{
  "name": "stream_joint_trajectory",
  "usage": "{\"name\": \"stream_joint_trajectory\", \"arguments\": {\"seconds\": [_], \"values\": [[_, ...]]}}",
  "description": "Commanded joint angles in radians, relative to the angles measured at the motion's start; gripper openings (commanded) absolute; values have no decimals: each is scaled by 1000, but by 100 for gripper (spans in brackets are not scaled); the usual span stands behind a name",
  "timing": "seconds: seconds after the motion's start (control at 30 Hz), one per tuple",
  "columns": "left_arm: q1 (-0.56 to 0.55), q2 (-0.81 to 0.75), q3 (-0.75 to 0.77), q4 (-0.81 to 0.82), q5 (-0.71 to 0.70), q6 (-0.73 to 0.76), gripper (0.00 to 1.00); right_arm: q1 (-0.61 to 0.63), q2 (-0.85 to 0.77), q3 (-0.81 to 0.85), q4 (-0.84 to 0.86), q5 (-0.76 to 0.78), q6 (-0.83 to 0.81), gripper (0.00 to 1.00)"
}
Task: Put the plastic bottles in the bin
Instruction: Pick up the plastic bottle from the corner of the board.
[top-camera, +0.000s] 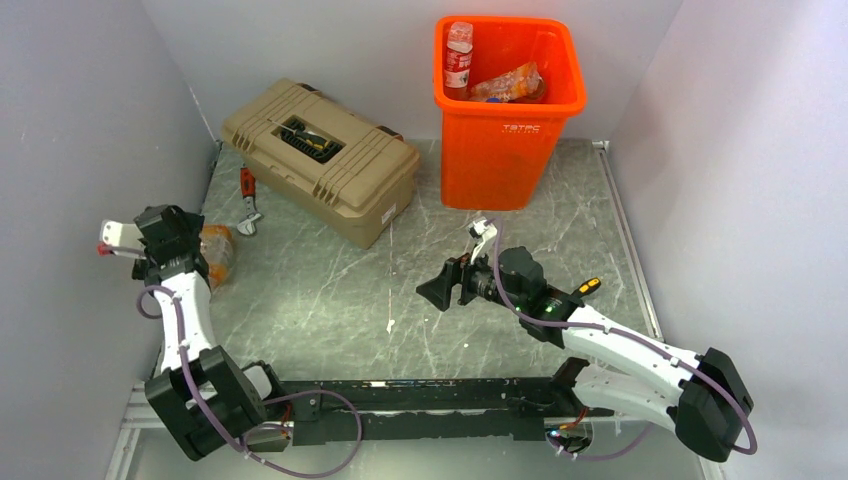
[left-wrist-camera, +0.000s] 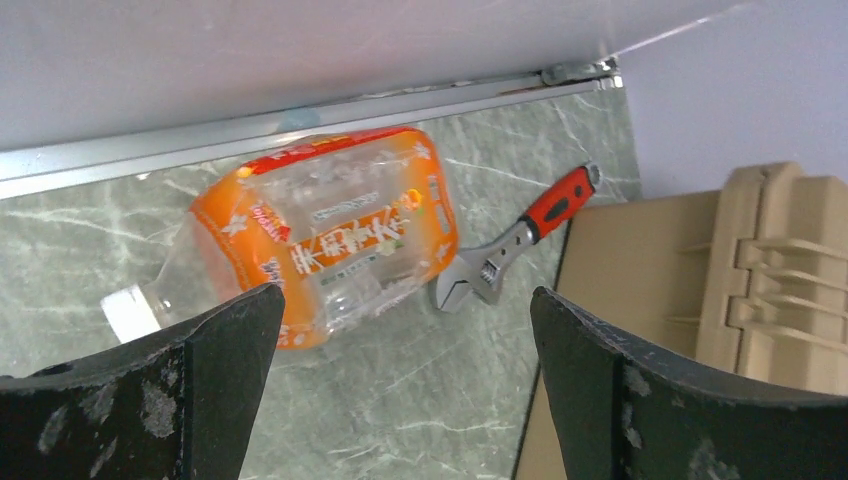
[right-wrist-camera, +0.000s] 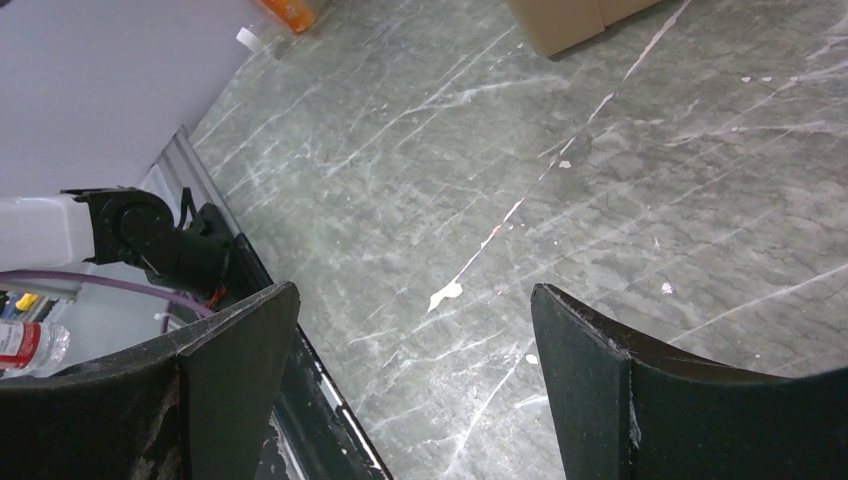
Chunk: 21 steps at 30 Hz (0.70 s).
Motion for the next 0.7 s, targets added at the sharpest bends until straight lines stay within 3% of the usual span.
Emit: {"name": "stream_joint_trajectory", "arguments": {"seconds": [0.0,0.1,0.17,0.23,0.37,0.67], "values": [[-4,-14,29,-10,68,134,99,6,5,23,46,-13,11,90],[-62,59,61,3,96,247,99,6,7,28,51,-29,18,90],[-171,122,136,-94,-43,323,100,6,3,26,54,-26,21,90],[-228,141,162,-123,-92,359,99,6,4,27,49,-24,18,90],[-236,123,156,-78,-47,428,99,6,12,23,60,-32,22,90],[-259,202,263,-174,-57,607,99,6,-17,7,71,-21,21,90]]}}
